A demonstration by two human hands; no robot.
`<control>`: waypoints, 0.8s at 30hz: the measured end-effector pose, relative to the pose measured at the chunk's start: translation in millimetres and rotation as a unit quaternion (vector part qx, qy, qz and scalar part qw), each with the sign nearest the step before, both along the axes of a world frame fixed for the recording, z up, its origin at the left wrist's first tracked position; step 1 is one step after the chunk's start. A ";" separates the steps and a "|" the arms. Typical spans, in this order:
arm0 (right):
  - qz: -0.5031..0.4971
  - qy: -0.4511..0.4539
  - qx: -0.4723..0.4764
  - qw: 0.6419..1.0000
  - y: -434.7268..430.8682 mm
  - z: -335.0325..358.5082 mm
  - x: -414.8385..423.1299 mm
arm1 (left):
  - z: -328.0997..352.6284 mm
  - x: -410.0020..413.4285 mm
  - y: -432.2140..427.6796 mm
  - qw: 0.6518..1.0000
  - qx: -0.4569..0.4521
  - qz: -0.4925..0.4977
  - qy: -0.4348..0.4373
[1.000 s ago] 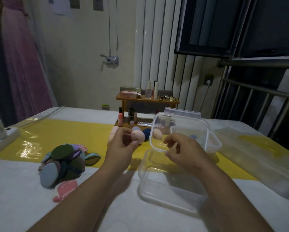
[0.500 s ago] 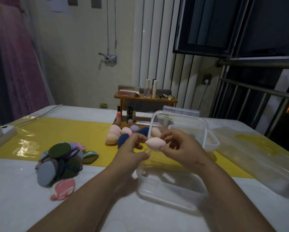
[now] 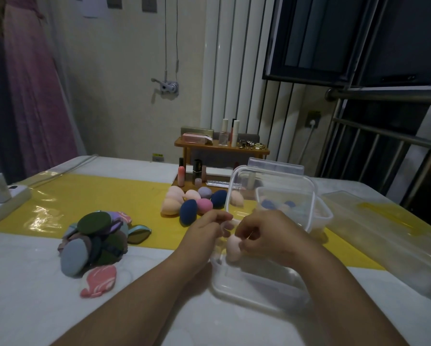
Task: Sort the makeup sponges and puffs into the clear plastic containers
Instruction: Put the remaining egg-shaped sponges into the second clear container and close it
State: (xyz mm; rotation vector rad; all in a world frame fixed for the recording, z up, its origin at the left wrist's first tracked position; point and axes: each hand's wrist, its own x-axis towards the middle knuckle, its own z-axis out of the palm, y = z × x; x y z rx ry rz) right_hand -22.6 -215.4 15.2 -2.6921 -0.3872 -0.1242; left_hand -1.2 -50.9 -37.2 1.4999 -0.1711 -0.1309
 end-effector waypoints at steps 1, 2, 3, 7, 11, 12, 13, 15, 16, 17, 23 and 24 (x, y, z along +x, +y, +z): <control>0.002 -0.001 -0.005 1.000 1.2 -1.2 0.5 | -0.4 0.2 0.0 1.000 0.003 -0.001 -0.001; 0.004 -0.001 -0.008 1.000 2.7 -2.1 1.3 | -0.2 0.1 0.1 1.000 0.006 -0.002 -0.002; 0.008 -0.002 -0.014 1.000 4.1 -2.1 1.7 | 0.7 -0.4 0.1 1.000 0.009 -0.001 -0.002; 0.051 -0.012 -0.127 0.991 11.6 2.2 1.1 | 4.2 -0.6 0.0 1.000 0.023 0.003 -0.008; 0.031 -0.002 -0.101 0.994 12.4 1.1 -1.2 | 1.5 -0.3 0.7 1.000 0.006 -0.002 0.008; 0.017 -0.001 -0.086 0.996 11.9 0.0 -1.1 | 0.5 -0.5 0.5 1.000 0.002 -0.002 0.010; 0.007 -0.002 -0.076 0.997 11.3 -0.4 -0.8 | 0.6 -1.0 0.5 1.000 -0.002 -0.004 0.011; 0.002 -0.002 -0.073 0.997 10.6 -1.1 -0.3 | 2.3 -2.5 1.0 1.000 0.003 -0.005 0.009; 0.001 0.001 -0.075 0.997 10.2 -1.3 -0.2 | 3.6 -3.7 1.2 1.000 0.011 -0.004 0.006; -0.001 0.005 -0.072 0.997 9.7 -1.2 0.2 | 3.8 -3.8 1.5 1.000 0.016 -0.006 0.002; -0.013 0.013 -0.021 1.000 3.2 5.0 -4.1 | 6.9 -6.3 0.7 0.999 0.031 -0.002 -0.004; -0.016 0.005 -0.002 1.000 1.6 5.8 -4.5 | 9.0 -7.1 0.4 0.999 0.034 0.001 -0.005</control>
